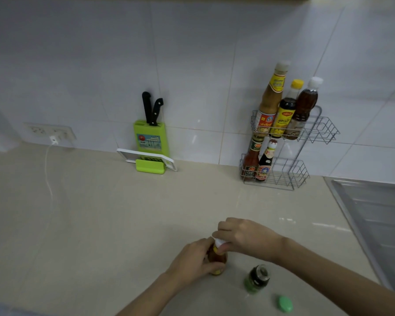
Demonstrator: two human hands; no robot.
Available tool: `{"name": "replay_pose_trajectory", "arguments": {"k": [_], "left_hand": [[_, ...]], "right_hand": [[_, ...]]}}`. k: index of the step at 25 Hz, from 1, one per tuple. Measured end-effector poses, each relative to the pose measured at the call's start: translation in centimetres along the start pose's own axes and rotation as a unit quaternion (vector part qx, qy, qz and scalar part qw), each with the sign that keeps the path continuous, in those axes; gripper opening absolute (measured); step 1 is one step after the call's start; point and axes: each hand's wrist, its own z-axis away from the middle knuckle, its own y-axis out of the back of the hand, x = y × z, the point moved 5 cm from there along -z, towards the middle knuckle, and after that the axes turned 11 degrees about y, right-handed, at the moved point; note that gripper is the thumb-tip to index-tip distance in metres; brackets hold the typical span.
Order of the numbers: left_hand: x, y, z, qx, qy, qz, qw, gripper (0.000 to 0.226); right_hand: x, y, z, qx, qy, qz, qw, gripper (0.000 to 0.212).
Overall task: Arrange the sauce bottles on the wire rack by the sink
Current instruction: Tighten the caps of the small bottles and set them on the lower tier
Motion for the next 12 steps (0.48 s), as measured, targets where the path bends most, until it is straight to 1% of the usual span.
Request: {"name": "replay_pose_trajectory", "arguments": {"k": [2, 3, 4, 5, 7, 8, 12], "left_hand": [[-0.1, -0.1, -0.2, -0.004, 0.003, 0.001, 1.0, 0.043], [-0.2, -0.1, -0.3, -0.006, 0.004, 0.0, 1.0, 0.044], [-0.2, -0.1, -0.3, -0.007, 0.002, -0.001, 1.0, 0.045], [-0.2, -0.1, -0.4, -0.008, -0.001, -0.004, 1.0, 0.046], [-0.1, 0.0, -0.5, -0.009, -0.008, -0.009, 1.0, 0.047], [0.0, 0.0, -0.6, -0.01, -0.01, -0.008, 1.0, 0.046], [0.5, -0.2, -0.5, -0.008, -0.025, -0.013, 1.0, 0.041]], "right_hand": [[-0.2, 0.4, -0.3, -0.016, 0.006, 0.012, 1.0, 0.031], [-0.4, 0.9, -0.6, -0.024, 0.012, 0.054, 0.998, 0.031], [-0.4, 1.2, -0.9, -0.048, 0.005, 0.071, 0.996, 0.033], [-0.3, 1.4, -1.2, -0.066, -0.012, 0.064, 0.996, 0.038], [0.2, 1.1, -1.3, -0.132, -0.083, 0.016, 0.988, 0.045], [0.4, 0.9, -1.5, -0.147, -0.098, 0.035, 0.984, 0.045], [-0.1, 0.0, -2.1, -0.207, -0.082, 0.096, 0.97, 0.046]]}}
